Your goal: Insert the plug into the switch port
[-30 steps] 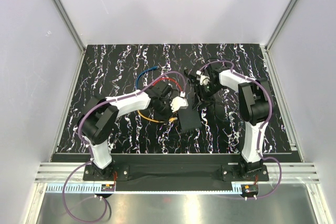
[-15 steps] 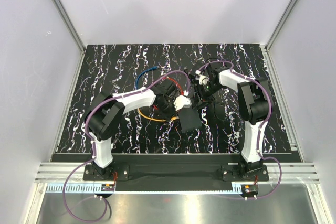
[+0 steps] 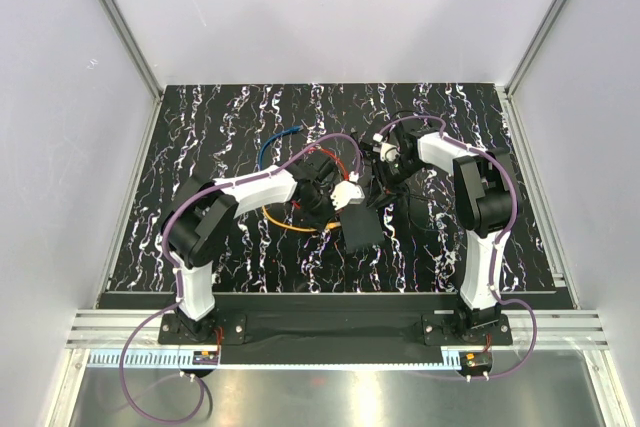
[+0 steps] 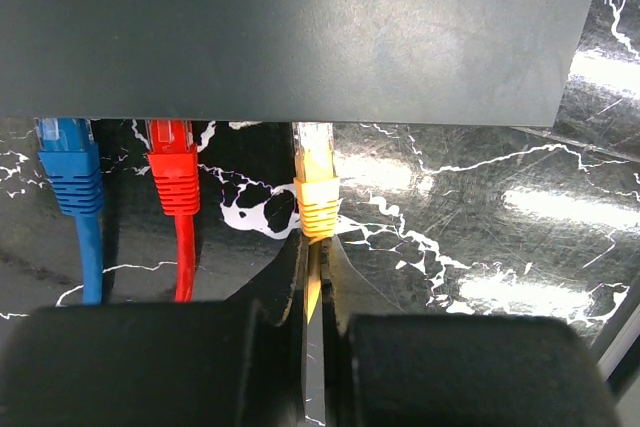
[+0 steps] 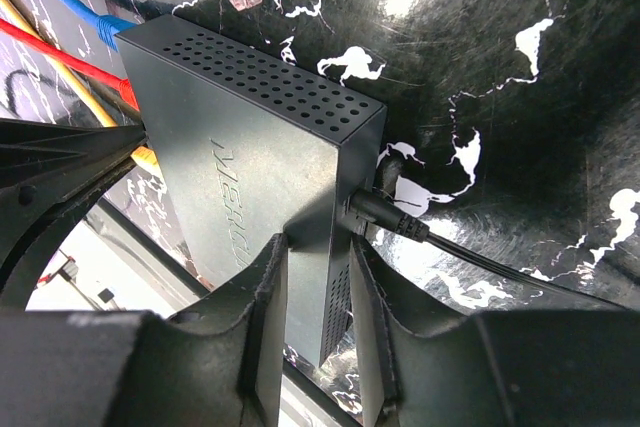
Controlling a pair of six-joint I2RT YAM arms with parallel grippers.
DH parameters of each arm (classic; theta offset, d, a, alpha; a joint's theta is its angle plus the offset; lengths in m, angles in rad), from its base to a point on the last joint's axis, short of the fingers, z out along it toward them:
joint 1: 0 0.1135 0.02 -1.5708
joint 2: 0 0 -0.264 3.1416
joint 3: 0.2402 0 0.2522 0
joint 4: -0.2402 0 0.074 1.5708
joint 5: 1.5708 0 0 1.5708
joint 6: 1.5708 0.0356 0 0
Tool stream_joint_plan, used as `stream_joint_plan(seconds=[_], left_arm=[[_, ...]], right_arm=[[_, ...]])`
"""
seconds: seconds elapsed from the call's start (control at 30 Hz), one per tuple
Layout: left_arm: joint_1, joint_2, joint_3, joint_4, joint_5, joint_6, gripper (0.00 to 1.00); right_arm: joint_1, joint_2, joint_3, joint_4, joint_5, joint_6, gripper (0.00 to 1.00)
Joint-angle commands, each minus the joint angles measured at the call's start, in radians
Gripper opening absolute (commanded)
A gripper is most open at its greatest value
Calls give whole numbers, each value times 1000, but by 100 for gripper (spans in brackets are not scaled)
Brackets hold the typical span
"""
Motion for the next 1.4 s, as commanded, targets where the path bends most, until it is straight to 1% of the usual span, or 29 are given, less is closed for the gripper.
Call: stream_joint_plan(seconds=[0.0, 0.4, 0.5, 0.63, 0.7, 0.93, 1.03, 1.2, 1.37], left_arm=[[-2, -45, 41, 81, 18, -16, 0], [-12, -81, 40, 79, 63, -21, 0], [-13, -54, 52, 82, 69, -22, 0], [-19, 35, 104, 79, 75, -59, 0], [-19, 50, 112, 93, 74, -72, 0], [-28, 87, 164, 105, 64, -105, 0], [-38, 90, 188, 107, 67, -118, 0], [-76, 98, 247, 101, 70, -136, 0], [-84, 120, 294, 105, 72, -170, 0]], right_arm=[[7, 18, -1, 28, -31, -11, 34], [9, 21, -4, 37, -37, 8, 34], [9, 22, -12, 37, -59, 21, 34], [9, 31, -21, 43, -126, 47, 33], [7, 41, -28, 43, -148, 58, 33], [9, 74, -62, 52, -237, 90, 28], [20, 74, -68, 61, -240, 93, 27], [49, 64, -76, 80, -260, 113, 20], [57, 61, -82, 80, -263, 118, 16]])
